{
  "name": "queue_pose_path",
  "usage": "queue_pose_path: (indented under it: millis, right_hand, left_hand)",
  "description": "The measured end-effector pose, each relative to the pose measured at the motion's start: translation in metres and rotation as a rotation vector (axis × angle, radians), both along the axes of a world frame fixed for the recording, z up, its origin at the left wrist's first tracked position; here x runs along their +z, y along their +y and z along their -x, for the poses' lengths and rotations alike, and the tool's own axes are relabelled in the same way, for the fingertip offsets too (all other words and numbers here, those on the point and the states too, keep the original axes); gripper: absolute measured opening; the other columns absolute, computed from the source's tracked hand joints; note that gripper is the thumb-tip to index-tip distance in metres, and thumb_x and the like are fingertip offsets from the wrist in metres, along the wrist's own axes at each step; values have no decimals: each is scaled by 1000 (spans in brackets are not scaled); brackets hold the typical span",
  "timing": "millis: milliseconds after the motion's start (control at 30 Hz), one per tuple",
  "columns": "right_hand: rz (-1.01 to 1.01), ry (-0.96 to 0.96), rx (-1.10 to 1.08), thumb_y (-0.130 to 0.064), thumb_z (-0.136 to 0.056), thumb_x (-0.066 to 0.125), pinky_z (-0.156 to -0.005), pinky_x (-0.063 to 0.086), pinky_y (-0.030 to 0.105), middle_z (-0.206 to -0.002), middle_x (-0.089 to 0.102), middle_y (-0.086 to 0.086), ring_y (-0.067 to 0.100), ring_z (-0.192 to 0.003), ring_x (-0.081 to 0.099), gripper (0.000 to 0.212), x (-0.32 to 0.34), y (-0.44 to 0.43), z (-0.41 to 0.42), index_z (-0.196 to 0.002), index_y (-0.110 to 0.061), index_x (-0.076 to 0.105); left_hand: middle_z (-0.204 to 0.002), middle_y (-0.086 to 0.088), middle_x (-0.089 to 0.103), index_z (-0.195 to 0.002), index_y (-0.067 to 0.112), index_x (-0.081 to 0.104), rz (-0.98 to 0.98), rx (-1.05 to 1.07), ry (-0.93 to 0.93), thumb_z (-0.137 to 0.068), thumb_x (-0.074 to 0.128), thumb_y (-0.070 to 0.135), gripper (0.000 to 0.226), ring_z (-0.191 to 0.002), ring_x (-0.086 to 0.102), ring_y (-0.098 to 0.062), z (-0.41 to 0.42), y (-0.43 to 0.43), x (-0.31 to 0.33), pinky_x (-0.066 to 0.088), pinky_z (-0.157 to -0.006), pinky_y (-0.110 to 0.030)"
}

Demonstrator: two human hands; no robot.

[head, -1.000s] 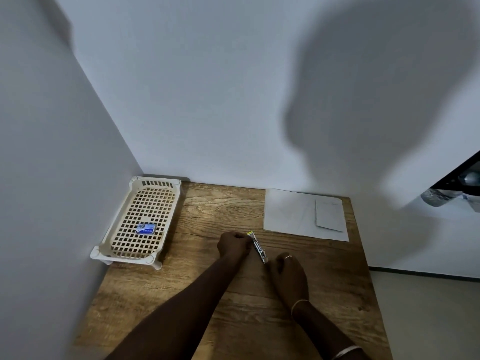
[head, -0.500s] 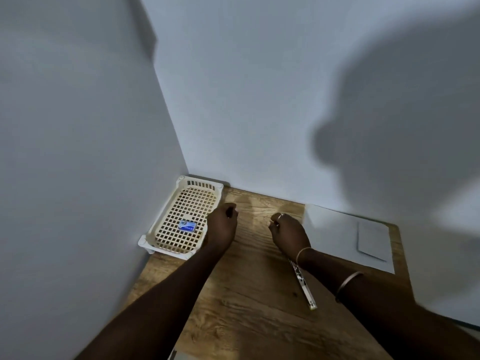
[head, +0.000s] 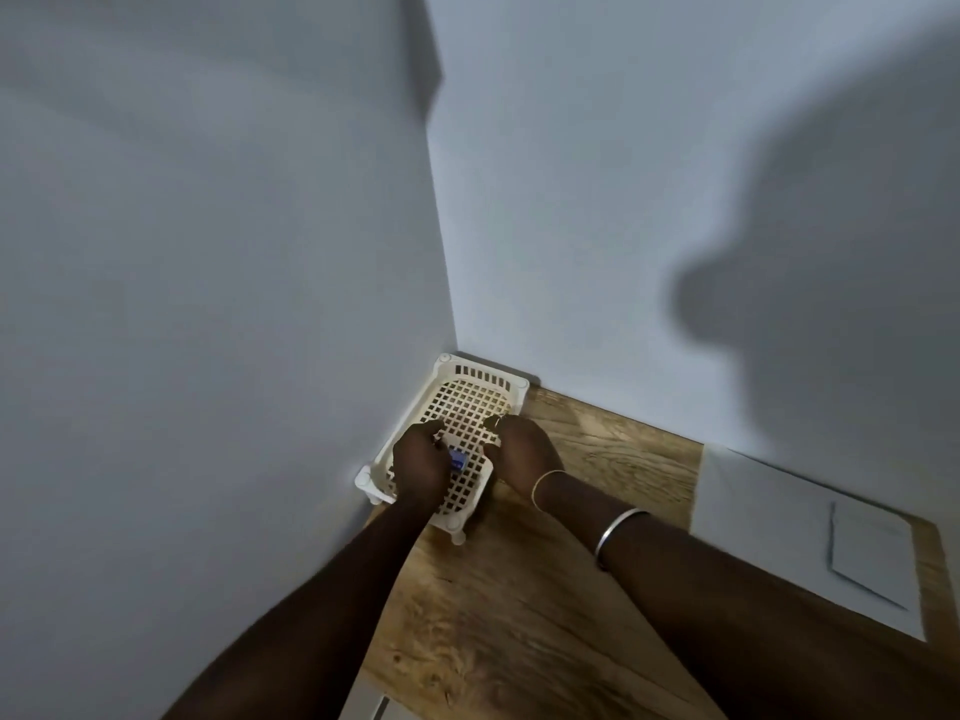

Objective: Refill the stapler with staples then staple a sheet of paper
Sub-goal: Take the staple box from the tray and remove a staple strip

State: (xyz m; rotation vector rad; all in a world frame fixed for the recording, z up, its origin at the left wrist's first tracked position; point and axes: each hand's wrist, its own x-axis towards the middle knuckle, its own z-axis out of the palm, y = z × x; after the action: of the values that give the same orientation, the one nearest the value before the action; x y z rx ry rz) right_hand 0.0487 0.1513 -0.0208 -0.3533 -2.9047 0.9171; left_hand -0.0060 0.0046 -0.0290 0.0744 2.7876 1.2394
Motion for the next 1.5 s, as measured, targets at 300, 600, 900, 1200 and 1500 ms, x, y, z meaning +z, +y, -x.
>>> queue_pose_path:
  millis: [300, 600, 900, 1200, 1500]
  right_hand:
    - [-22, -91, 98, -19, -86, 66, -88, 54, 36, -111, 71, 12, 30, -106, 66, 29, -12, -29, 17, -113, -10, 69]
    - [-56, -47, 71, -16, -89, 64, -84, 51, 33, -107, 70, 10, 28, -101, 66, 19, -23, -31, 15, -106, -12, 69]
    - [249, 298, -205, -19, -84, 75, -88, 58, 32, -116, 71, 2, 12, -98, 69, 42, 18, 2, -15, -125, -15, 65]
    - [525, 672, -446, -24, -80, 81, -79, 60, 27, -95, 73, -14, 3, -87, 73, 30, 84, 48, -75, -100, -32, 60]
    - [530, 775, -487, -31, -80, 81, -83, 60, 28, -101, 74, -14, 7, -93, 74, 30, 109, 68, -122, -104, -34, 62]
  left_hand:
    - [-130, -8, 71, -126, 13, 73, 104, -12, -51, -93, 60, 7, 36, -122, 63, -25, 8, -10, -9, 42, -105, -34]
    - [-129, -8, 72, -124, 11, 73, 77, -25, -66, -93, 59, 1, 36, -122, 64, -23, 7, -8, -7, 41, -106, -32]
    - [-110, -4, 79, -113, 14, 77, -544, -44, -163, -95, 69, 9, 21, -107, 73, -22, -6, 28, 26, 57, -98, -43]
    - [-120, -17, 75, -128, 6, 59, -1326, -296, -505, -100, 64, 11, 29, -107, 75, -25, -52, 106, 82, 62, -83, -33]
    - [-111, -17, 75, -108, 9, 58, -1415, -455, -660, -103, 48, -4, 17, -102, 74, -28, -75, 142, 113, 62, -83, -32]
